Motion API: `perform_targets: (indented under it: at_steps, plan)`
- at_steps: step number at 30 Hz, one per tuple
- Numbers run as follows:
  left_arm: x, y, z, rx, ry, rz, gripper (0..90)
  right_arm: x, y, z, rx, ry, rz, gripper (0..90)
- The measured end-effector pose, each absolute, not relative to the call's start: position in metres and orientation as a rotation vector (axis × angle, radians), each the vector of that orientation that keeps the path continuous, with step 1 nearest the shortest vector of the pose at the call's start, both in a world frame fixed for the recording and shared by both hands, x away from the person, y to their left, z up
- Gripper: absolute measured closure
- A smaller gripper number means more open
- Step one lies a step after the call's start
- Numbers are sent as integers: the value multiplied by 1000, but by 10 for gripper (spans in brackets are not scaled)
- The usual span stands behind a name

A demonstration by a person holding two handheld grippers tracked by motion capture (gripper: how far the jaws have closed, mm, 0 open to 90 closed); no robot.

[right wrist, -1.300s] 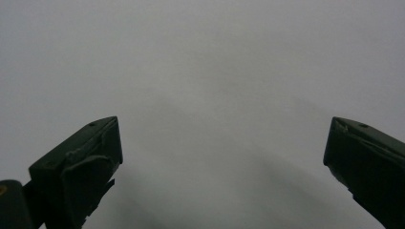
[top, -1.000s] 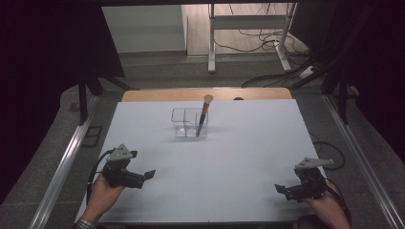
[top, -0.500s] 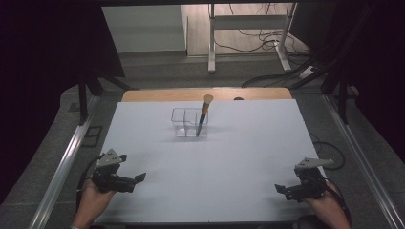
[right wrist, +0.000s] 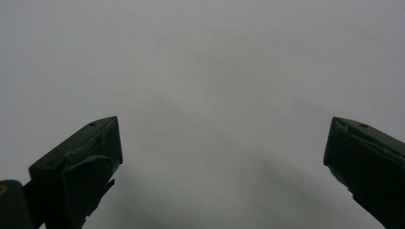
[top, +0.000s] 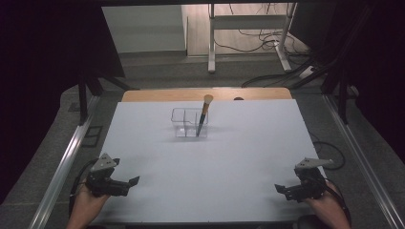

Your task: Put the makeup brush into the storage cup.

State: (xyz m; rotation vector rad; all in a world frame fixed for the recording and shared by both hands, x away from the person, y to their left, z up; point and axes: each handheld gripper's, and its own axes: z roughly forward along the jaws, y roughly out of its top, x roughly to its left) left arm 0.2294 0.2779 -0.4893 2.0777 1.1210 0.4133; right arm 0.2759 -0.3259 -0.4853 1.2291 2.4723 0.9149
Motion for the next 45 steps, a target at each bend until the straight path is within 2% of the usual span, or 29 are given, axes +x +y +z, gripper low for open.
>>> perform_targets:
  at_steps: [20,45]
  plan:
    - [210,302,-496,2063,1221,407,0,276,-326,-485,1233,2472,910,0]
    - [189,311,-508,2113,1326,376,0,276,-326,-485,1234,2473,910,0]
